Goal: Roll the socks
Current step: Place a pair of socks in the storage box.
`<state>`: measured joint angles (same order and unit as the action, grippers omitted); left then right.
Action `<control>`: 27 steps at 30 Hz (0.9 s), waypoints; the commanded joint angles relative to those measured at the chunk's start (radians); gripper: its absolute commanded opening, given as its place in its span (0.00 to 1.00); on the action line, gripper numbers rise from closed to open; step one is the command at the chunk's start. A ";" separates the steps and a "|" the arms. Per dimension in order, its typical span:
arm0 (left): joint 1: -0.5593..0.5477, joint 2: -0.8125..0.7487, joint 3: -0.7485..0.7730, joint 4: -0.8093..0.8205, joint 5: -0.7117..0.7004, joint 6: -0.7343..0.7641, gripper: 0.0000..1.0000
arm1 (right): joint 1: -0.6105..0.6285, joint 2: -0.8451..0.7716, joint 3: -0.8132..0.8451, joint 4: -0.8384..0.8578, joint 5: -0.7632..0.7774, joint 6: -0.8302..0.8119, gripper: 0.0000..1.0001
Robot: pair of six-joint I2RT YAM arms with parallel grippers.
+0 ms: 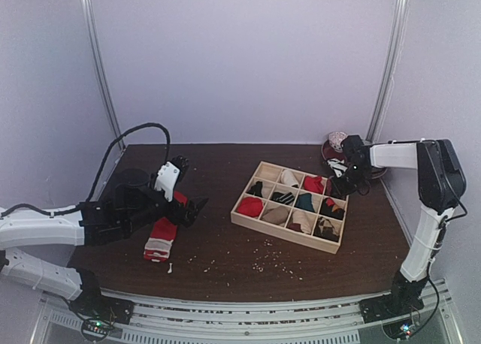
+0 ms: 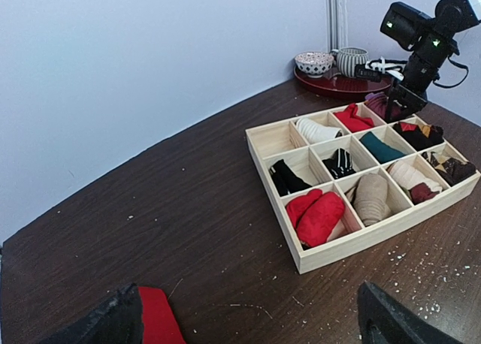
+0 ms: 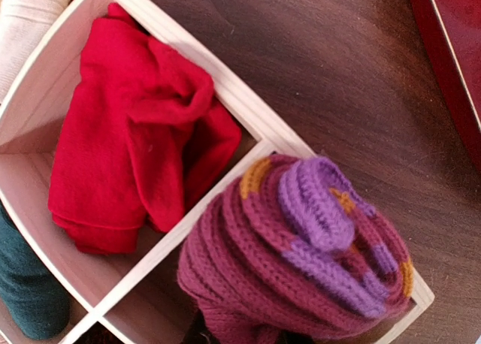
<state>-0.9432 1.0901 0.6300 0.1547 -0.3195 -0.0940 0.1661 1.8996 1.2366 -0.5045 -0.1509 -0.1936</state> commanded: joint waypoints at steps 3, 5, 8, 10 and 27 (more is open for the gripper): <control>0.007 0.000 0.003 0.031 -0.023 0.026 0.98 | -0.034 0.165 -0.104 -0.280 0.181 0.002 0.05; 0.007 0.005 0.007 0.031 -0.024 0.029 0.98 | -0.033 0.123 -0.095 -0.257 0.116 -0.008 0.09; 0.007 0.010 0.011 0.030 -0.024 0.031 0.98 | -0.034 0.069 -0.069 -0.231 0.023 -0.012 0.19; 0.006 0.008 0.011 0.028 -0.026 0.033 0.98 | -0.034 0.043 -0.049 -0.226 -0.013 -0.006 0.21; 0.006 -0.006 0.013 0.026 -0.024 0.033 0.98 | -0.034 -0.135 0.012 -0.196 -0.124 0.032 0.44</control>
<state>-0.9432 1.0954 0.6300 0.1551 -0.3367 -0.0765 0.1337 1.8156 1.2667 -0.6090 -0.2520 -0.1730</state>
